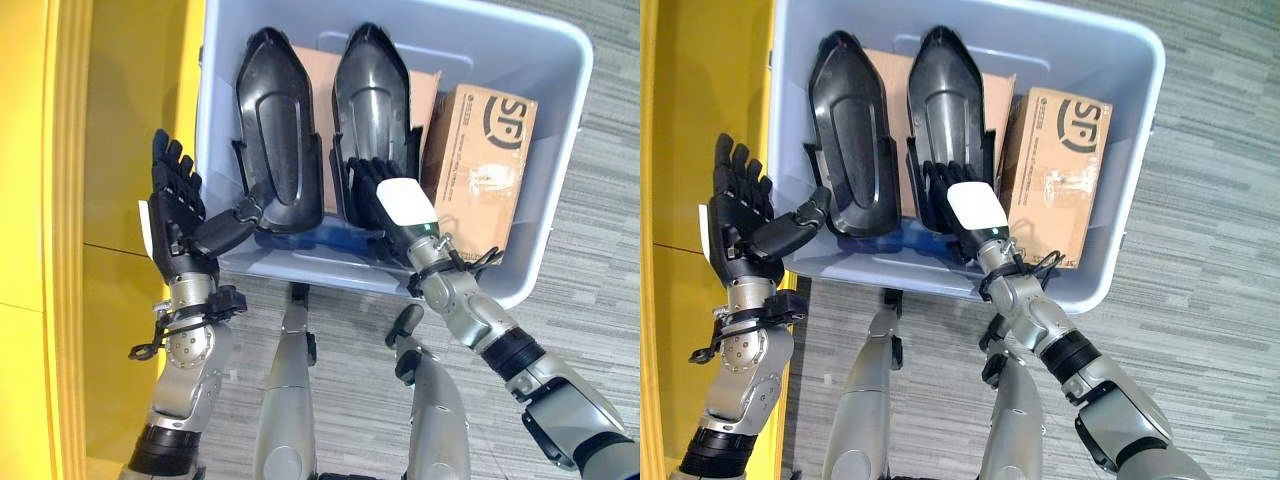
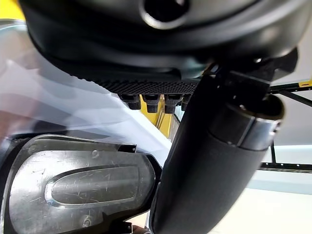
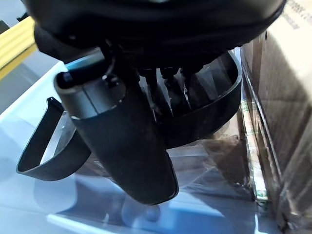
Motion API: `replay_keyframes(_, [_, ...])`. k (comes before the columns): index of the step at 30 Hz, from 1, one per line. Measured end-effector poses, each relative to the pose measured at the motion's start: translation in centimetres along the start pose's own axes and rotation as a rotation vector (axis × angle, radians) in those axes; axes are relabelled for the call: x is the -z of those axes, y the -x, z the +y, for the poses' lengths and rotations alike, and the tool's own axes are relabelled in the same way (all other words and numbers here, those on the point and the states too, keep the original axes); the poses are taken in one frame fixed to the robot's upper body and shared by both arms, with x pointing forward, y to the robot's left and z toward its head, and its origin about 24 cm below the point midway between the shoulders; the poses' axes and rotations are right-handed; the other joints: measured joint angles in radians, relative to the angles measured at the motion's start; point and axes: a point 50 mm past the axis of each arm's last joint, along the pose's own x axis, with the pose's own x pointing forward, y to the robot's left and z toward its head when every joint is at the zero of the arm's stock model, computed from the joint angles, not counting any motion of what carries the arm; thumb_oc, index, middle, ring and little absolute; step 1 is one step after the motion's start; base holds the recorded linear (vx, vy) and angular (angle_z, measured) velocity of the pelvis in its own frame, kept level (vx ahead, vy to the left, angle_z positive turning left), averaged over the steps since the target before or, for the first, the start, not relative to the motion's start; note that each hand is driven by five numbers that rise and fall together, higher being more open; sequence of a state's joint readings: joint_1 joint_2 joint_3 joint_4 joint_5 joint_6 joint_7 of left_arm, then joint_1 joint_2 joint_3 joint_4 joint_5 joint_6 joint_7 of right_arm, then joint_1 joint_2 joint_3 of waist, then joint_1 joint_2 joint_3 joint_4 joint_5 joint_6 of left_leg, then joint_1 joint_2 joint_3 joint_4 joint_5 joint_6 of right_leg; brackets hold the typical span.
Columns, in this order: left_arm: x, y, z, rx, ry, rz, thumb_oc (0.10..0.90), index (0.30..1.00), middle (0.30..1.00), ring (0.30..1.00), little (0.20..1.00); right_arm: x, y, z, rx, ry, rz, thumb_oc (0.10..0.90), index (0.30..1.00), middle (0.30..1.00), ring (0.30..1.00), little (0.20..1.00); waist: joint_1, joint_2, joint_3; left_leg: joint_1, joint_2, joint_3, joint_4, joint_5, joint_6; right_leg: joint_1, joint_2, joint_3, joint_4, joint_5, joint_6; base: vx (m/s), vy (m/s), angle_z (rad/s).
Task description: Move parts from the plastic box to the shelf.
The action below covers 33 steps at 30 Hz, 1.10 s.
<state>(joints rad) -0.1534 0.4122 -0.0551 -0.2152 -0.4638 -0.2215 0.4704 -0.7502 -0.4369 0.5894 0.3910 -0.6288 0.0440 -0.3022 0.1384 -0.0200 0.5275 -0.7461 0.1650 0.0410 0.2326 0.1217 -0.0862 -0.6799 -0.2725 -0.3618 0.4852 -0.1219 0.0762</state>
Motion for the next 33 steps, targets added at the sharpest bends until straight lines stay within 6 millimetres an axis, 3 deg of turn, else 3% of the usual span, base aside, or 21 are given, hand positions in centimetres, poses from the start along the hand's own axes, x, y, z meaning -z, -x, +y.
replay_keyframes(4, [-0.6, -0.2, -0.4, 0.018, 0.013, -0.027, 0.900, 1.000, 1.000, 1.000, 1.000, 0.0, -1.0, -1.0, 0.056, 0.046, -0.011, 0.900, 1.000, 1.000, 1.000, 1.000, -0.005, 0.001, 0.000, -0.075, -0.001, -0.024, 0.056, 0.000, -0.006, -0.091, -0.022, 0.003, 0.121, -0.056, -0.027, -0.03, -0.015, 0.12])
replay_keyframes(10, [-0.5, 0.0, -1.1, 0.048, 0.024, -0.020, 0.900, 1.000, 1.000, 1.000, 1.000, -0.5, -3.6, -4.2, 0.160, 0.115, -0.041, 0.900, 1.000, 1.000, 1.000, 1.000, -0.011, 0.001, 0.000, -0.210, 0.005, -0.047, 0.149, -0.012, -0.017, -0.245, -0.048, 0.018, 0.277, -0.113, -0.069, -0.02, -0.001, 0.07])
replay_keyframes(16, [-0.5, 0.1, -2.1, 0.089, 0.041, -0.019, 0.900, 1.000, 1.000, 1.000, 1.000, -0.5, -4.6, -4.4, 0.169, 0.150, -0.048, 0.900, 1.000, 1.000, 1.000, 1.000, -0.013, 0.003, -0.001, -0.238, 0.009, -0.046, 0.181, -0.017, -0.024, -0.290, -0.056, 0.036, 0.330, -0.134, -0.074, 0.00, 0.000, 0.00])
replay_keyframes(17, [-0.5, 0.1, -2.2, 0.091, 0.041, -0.018, 0.900, 1.000, 1.000, 1.000, 1.000, -0.5, -4.6, -4.3, 0.169, 0.154, -0.049, 0.849, 0.929, 0.929, 0.929, 0.929, -0.014, 0.003, -0.001, -0.239, 0.008, -0.046, 0.181, -0.017, -0.024, -0.291, -0.057, 0.036, 0.330, -0.134, -0.074, 0.00, 0.000, 0.00])
replay_keyframes(19, [-0.4, 0.1, -2.2, 0.093, 0.042, -0.017, 0.900, 1.000, 1.000, 1.000, 1.000, -0.6, -4.6, -4.2, 0.175, 0.154, -0.053, 0.400, 0.300, 0.300, 0.300, 0.300, -0.015, 0.003, -0.001, -0.239, 0.008, -0.044, 0.182, -0.016, -0.023, -0.291, -0.057, 0.038, 0.330, -0.135, -0.073, 0.00, 0.015, 0.00])
replay_keyframes(30, [-1.1, -0.5, -2.9, 0.113, 0.056, -0.053, 0.900, 1.000, 1.000, 1.000, 1.000, -0.8, -4.1, -3.7, 0.250, 0.150, -0.058, 0.400, 0.300, 0.300, 0.300, 0.300, -0.025, 0.006, -0.003, -0.221, 0.005, -0.038, 0.180, -0.014, -0.021, -0.278, -0.062, 0.041, 0.334, -0.133, -0.082, 0.00, 0.000, 0.00])
replay_keyframes(33, [-1.0, -0.5, -3.0, 0.112, 0.055, -0.046, 0.900, 1.000, 1.000, 1.000, 1.000, -0.6, -3.4, -2.6, 0.225, 0.130, -0.041, 0.400, 0.300, 0.300, 0.300, 0.300, -0.025, 0.006, -0.003, -0.178, 0.003, -0.033, 0.161, -0.014, -0.021, -0.237, -0.062, 0.041, 0.319, -0.132, -0.081, 0.00, 0.000, 0.00])
